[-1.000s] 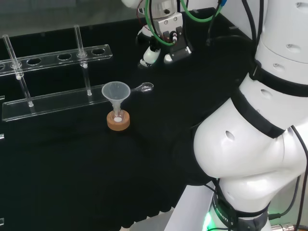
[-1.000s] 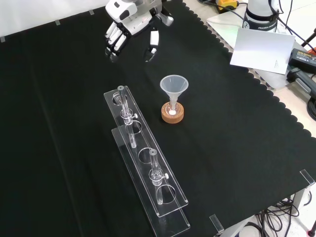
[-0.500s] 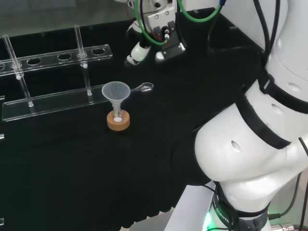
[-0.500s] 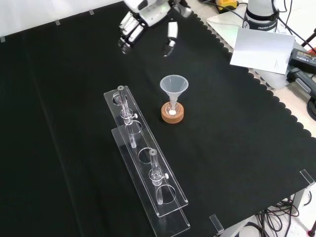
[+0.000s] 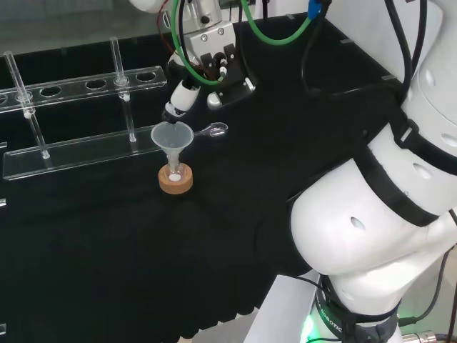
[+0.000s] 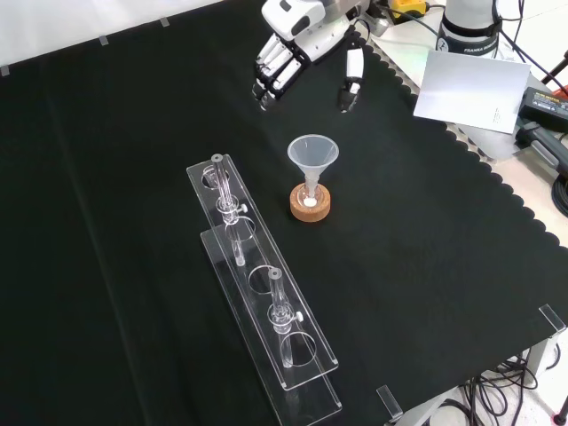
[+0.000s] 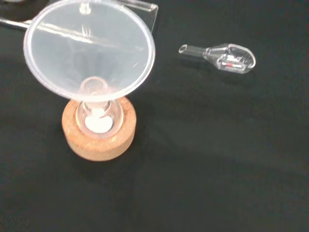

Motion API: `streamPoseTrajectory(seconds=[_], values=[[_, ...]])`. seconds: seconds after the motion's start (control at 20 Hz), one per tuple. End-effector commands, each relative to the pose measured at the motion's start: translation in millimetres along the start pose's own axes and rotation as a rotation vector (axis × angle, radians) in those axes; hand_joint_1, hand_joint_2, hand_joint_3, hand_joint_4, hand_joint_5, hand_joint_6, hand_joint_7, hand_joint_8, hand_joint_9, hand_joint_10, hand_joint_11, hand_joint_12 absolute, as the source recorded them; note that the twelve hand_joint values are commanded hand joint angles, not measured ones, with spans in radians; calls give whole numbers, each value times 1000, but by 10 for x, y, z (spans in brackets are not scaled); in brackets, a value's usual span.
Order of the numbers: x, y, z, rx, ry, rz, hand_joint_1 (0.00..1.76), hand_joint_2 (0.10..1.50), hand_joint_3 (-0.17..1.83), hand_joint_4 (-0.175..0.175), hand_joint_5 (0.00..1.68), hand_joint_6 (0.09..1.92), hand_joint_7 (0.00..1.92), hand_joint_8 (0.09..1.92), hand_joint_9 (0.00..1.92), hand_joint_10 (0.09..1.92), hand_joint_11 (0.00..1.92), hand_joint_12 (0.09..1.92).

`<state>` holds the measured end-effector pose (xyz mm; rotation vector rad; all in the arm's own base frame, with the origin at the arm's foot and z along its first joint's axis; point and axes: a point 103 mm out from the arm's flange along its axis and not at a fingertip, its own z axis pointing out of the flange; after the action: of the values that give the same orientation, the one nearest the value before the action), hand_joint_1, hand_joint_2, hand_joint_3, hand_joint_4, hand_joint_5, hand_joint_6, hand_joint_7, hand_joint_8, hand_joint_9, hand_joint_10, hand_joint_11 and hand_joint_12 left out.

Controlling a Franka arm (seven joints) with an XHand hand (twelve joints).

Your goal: Remove the funnel from the round-bottom flask.

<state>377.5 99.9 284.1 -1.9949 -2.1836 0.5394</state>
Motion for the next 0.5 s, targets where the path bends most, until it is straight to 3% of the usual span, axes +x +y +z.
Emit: streamPoseTrajectory(seconds=[0.05,0.25,0.5], values=[[206,-87,148,52,-35,-10,604,679,298,-9,58,87,0,419,151,767,287,1418],[265,-55,251,106,-24,-18,602,684,279,-5,3,87,0,290,103,782,266,1429],[311,26,383,105,-31,-38,595,682,256,-5,0,87,0,176,54,798,244,1440]])
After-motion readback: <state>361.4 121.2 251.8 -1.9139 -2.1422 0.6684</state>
